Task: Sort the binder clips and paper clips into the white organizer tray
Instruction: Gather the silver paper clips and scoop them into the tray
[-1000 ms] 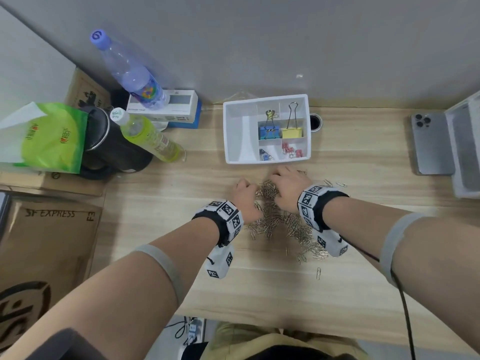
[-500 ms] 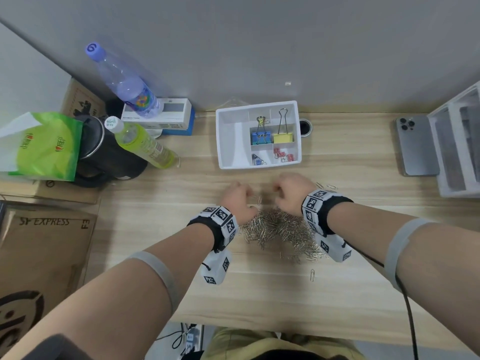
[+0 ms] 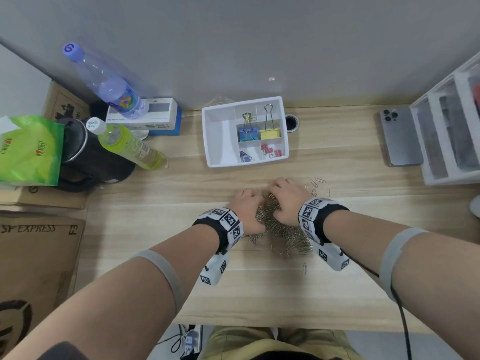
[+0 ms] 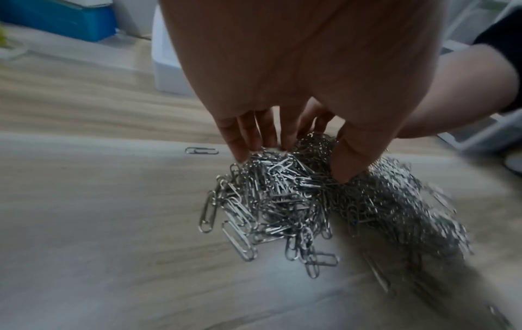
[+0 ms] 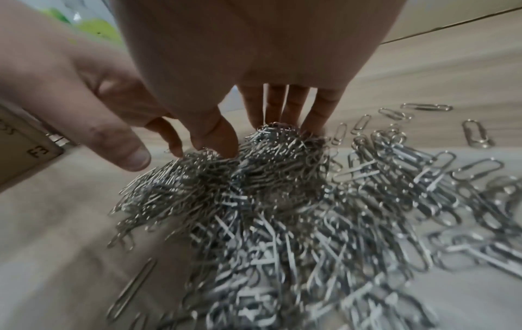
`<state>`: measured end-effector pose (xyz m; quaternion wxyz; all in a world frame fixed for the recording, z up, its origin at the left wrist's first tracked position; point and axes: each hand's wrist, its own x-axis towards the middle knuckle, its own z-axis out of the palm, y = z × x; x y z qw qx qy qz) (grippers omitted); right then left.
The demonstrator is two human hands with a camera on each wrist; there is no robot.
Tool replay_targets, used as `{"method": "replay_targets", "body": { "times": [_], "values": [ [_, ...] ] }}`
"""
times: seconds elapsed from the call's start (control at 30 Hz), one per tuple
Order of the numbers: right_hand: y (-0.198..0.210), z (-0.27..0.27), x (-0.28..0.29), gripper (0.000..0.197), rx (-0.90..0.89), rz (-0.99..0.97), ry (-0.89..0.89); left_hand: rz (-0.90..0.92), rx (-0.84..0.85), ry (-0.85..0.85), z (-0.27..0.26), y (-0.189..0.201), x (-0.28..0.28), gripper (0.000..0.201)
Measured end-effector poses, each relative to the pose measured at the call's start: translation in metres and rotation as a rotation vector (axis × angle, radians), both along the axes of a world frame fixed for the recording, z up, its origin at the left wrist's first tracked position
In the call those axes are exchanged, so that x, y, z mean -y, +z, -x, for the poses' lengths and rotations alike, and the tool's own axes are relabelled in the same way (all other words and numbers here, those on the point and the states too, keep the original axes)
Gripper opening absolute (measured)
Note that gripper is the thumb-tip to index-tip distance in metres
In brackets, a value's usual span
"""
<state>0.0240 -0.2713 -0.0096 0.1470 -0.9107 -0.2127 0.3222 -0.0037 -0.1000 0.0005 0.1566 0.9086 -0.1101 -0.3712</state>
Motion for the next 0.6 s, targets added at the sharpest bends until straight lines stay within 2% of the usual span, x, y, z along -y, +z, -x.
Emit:
{"method": "replay_targets", "body": {
  "times": [0.13, 0.2, 0.33, 0.43, 0.5, 0.6],
  "values": [
    [0.004, 0.010, 0.001, 0.047, -0.106, -0.065, 0.054, -0.001, -0.014, -0.047, 0.001, 0.004, -0.002, 0.060],
    [0.007, 0.009, 0.005, 0.047, -0.063, -0.075, -0.002, -0.006, -0.007, -0.021, 0.000, 0.006, -0.004, 0.058],
    [0.010, -0.001, 0.023, 0.050, 0.134, 0.045, -0.275, -0.116, 0.022, 0.093, -0.003, 0.009, -0.014, 0.071],
    [0.010, -0.006, 0.042, 0.059, 0.133, 0.182, -0.423, -0.225, 0.038, 0.158, 0.001, 0.007, -0.022, 0.083],
    [0.007, -0.005, 0.052, 0.064, 0.076, 0.205, -0.457, -0.254, 0.043, 0.177, 0.006, 0.004, -0.025, 0.085],
    [0.004, 0.003, 0.054, 0.062, 0.026, 0.159, -0.402, -0.195, 0.028, 0.142, 0.014, 0.002, -0.022, 0.091]
  ]
}}
